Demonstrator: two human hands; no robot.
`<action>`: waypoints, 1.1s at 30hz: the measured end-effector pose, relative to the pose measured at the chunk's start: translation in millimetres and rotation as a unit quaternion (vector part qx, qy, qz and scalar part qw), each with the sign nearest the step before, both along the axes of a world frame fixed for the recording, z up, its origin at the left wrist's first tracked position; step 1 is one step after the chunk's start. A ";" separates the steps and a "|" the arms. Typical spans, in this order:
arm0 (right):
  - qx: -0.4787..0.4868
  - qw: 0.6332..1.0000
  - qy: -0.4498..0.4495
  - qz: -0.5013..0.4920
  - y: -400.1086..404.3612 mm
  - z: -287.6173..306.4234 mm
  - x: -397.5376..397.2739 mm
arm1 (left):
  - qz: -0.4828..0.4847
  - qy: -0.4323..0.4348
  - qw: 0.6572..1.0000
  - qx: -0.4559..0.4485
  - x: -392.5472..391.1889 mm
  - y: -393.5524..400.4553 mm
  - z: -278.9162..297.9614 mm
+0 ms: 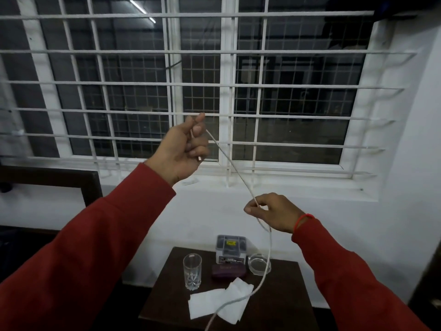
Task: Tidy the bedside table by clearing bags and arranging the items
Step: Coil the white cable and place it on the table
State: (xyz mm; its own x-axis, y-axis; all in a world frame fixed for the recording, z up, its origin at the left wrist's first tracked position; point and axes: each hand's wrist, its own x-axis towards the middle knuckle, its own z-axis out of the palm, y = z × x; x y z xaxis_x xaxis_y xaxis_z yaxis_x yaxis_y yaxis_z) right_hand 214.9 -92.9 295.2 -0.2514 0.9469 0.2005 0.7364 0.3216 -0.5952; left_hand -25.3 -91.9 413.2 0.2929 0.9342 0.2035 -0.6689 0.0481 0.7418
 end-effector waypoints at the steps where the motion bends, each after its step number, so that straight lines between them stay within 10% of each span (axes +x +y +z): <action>1: 0.008 1.000 0.011 0.017 -2.8 0.9 -4.0 | -0.003 0.010 1.000 0.007 2.7 0.1 -3.5; 5: 0.023 0.976 0.196 0.090 -13.3 2.4 -27.0 | -0.029 0.052 0.998 0.023 23.1 -7.4 -12.6; 13: -0.069 0.964 -0.019 0.254 -32.0 -15.5 -24.7 | 0.115 0.070 0.988 0.081 12.5 18.1 -10.1; 18: -0.024 0.958 0.014 0.284 -41.7 7.7 -19.3 | 0.234 0.389 0.830 0.324 18.1 31.5 -60.9; 25: 0.132 0.975 0.142 0.109 -38.1 27.3 22.9 | 0.031 0.617 0.695 0.369 9.7 28.6 -101.2; 28: 0.141 0.973 0.181 0.017 -34.0 29.6 38.7 | -0.064 0.572 0.768 0.280 13.8 15.7 -103.7; 33: 0.104 0.863 0.467 -0.160 -20.4 21.3 50.0 | -0.227 0.611 0.736 0.185 20.3 7.6 -98.0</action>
